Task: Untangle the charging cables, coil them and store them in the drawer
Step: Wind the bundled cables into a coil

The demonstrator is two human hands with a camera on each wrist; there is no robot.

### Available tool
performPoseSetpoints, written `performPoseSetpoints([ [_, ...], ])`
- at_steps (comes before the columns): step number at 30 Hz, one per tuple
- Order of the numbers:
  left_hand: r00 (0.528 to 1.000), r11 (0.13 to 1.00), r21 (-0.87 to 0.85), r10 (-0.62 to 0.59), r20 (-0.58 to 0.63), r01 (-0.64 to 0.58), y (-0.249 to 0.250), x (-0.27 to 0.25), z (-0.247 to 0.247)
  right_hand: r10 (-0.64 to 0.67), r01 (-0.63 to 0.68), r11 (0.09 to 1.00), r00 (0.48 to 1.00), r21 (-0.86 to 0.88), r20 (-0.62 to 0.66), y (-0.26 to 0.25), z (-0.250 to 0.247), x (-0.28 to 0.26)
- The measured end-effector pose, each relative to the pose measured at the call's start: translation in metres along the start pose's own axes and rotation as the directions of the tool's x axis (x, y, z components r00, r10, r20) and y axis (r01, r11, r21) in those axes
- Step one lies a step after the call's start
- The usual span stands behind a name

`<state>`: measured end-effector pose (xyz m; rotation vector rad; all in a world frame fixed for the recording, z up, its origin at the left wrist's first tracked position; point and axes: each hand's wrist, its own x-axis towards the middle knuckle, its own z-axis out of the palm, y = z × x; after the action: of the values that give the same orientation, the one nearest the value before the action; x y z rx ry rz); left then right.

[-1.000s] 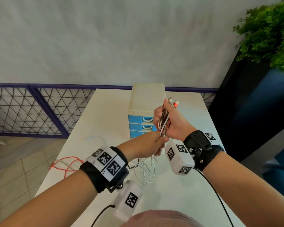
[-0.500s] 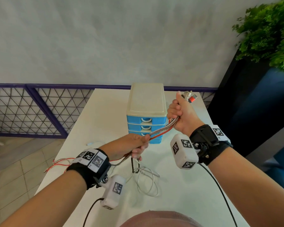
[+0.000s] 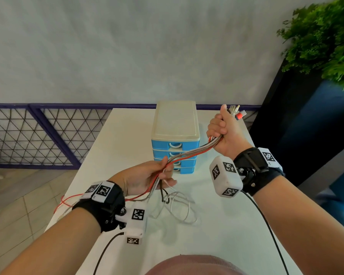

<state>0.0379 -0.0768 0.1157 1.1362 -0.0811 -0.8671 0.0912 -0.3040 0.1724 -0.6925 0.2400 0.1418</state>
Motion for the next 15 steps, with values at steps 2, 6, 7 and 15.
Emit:
performPoseSetpoints([
  [2, 0.998, 0.984, 0.180, 0.025, -0.049, -0.016, 0.005, 0.002, 0.001, -0.010, 0.009, 0.993, 1.000, -0.120, -0.003, 0.000, 0.000, -0.001],
  [6, 0.968, 0.732, 0.680, 0.202, -0.148, -0.049, 0.024, 0.007, 0.008, -0.006, 0.035, 0.797, 0.999, -0.604, 0.051, 0.006, 0.001, -0.005],
  [7, 0.952, 0.643, 0.765, 0.259, -0.161, -0.046, 0.029, 0.008, 0.009, 0.021, 0.033, 0.744, 0.997, -0.667, 0.072, 0.009, 0.002, -0.007],
  [15, 0.887, 0.202, 0.979, 0.444, -0.128, 0.041, 0.058, 0.012, 0.029, 0.391, -0.123, 0.623, 0.904, -0.773, 0.172, 0.022, 0.003, -0.022],
])
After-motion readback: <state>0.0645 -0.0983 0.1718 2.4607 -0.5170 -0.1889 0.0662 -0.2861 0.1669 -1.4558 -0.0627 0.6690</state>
